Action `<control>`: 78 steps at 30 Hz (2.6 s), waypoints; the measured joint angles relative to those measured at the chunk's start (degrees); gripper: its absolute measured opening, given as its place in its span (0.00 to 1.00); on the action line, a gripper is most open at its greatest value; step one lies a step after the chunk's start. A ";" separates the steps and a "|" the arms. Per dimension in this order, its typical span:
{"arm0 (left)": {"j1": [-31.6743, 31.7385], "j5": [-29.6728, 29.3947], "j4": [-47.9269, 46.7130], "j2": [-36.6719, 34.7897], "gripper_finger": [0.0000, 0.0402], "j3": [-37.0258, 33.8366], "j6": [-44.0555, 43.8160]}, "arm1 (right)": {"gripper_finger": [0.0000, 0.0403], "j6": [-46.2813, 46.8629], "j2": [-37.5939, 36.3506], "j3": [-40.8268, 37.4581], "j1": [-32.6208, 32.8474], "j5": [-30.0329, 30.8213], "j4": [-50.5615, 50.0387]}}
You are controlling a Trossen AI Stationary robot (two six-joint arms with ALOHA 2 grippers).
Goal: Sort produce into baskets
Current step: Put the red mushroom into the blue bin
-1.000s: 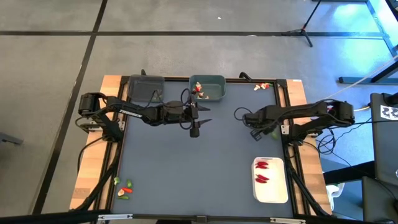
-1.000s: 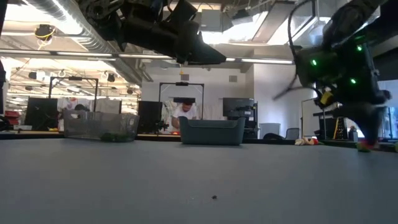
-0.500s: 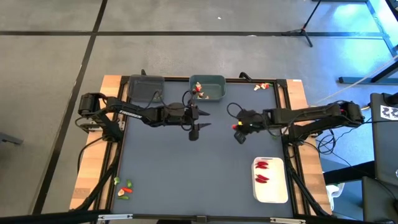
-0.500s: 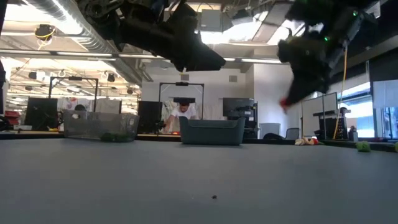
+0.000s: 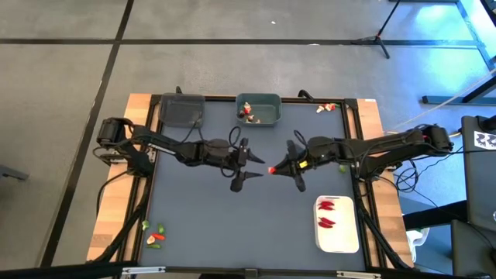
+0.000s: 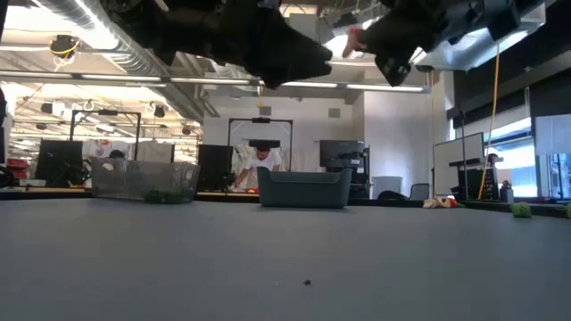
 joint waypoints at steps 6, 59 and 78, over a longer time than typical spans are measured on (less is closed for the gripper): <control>-0.79 -0.81 3.94 2.14 0.52 0.03 1.56 | 0.09 0.25 3.33 0.00 0.03 -1.42 3.40; 6.69 -11.79 -24.13 -11.63 0.05 0.14 3.97 | 0.47 6.05 4.21 0.04 -0.02 3.44 -6.10; 24.20 -15.19 -20.67 4.47 0.05 8.76 4.77 | 0.47 4.56 13.72 -0.01 -0.96 20.08 -12.44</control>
